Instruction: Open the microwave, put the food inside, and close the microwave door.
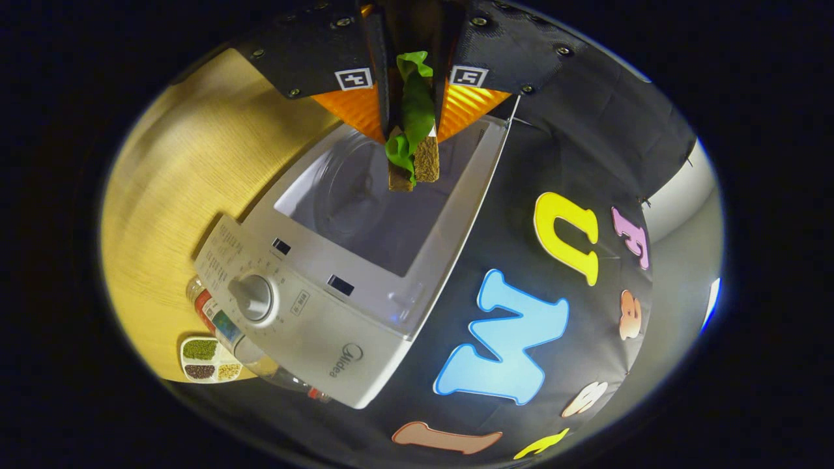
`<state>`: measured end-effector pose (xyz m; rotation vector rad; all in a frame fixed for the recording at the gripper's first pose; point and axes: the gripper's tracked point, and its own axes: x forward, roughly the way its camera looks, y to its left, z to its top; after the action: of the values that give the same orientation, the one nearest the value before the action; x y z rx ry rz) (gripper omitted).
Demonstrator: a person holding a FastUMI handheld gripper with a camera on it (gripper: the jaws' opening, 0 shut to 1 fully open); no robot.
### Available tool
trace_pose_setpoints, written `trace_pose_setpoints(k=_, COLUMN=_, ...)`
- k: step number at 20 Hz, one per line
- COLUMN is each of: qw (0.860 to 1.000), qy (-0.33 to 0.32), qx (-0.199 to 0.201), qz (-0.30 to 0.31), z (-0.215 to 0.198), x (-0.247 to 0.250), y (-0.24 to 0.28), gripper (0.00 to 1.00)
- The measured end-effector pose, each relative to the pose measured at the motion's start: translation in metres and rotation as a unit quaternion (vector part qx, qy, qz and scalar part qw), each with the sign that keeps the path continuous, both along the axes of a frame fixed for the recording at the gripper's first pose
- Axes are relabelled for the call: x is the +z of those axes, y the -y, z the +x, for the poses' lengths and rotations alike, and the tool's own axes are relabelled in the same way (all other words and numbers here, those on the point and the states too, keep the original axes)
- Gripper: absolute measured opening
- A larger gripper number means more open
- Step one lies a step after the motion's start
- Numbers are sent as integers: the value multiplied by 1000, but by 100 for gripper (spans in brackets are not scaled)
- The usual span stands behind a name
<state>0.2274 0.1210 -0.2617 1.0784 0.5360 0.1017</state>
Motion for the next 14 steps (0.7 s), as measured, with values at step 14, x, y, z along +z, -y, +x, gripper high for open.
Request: trace_pose_setpoints(k=14, qw=997, qy=-11, qx=-71, qz=9, z=87, x=-65, y=-11, gripper=28)
